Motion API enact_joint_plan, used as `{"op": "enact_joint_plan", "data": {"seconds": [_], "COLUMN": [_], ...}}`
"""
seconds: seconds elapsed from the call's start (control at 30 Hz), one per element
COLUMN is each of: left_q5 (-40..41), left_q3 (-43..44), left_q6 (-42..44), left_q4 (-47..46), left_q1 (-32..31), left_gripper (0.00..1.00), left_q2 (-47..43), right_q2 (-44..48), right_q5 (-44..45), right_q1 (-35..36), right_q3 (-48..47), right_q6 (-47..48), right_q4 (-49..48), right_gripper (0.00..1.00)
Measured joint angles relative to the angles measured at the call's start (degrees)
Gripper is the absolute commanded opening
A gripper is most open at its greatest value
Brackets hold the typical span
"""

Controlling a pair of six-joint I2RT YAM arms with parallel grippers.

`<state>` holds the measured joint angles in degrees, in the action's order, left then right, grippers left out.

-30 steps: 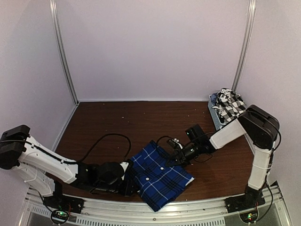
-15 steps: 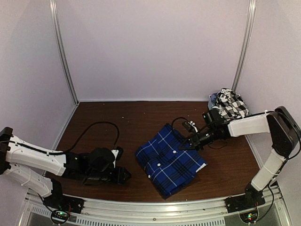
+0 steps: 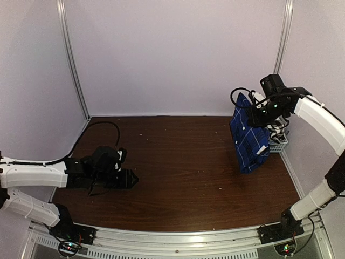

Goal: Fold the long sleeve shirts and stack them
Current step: Turn over the square-folded shirt at the center of the board.

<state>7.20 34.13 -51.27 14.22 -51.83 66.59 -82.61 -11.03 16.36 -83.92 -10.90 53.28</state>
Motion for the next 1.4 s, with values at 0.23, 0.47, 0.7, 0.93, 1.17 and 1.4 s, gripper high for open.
{"op": "enact_joint_plan", "data": {"seconds": [0.23, 0.47, 0.7, 0.93, 1.17, 1.4], "left_q5": [-1.51, -2.32, -2.08, -0.79, 0.0, -1.38], "left_q3": [2.34, 3.98, 3.89, 1.31, 0.0, -0.17], "left_q6": [1.6, 2.19, 2.08, 1.38, 0.9, -0.13], "left_q4": [-0.02, -0.24, 0.04, 0.87, 0.9, -1.42], "left_q1": [0.66, 0.81, 0.81, 0.81, 0.85, 0.85], "left_gripper": [0.47, 0.47, 0.48, 0.48, 0.62, 0.82], "left_q2": [6.08, 9.86, 9.73, 5.22, 4.39, 4.46], "right_q2": [-5.42, -16.85, -29.94, -41.97, -34.58, -11.23], "right_q5": [17.77, 25.75, 26.25, 22.58, 17.66, 13.31], "right_q1": [5.01, 21.73, 36.96, 48.68, 50.84, 37.83], "right_q3": [-5.4, -6.6, -13.46, -21.73, -17.81, 0.72], "right_q6": [-1.16, -7.52, -13.68, -16.85, -17.35, -16.63], "right_q4": [8.35, 10.88, 10.01, 5.66, -0.83, -10.6], "right_gripper": [0.0, 0.06, 0.25, 0.71, 0.79, 0.8]}}
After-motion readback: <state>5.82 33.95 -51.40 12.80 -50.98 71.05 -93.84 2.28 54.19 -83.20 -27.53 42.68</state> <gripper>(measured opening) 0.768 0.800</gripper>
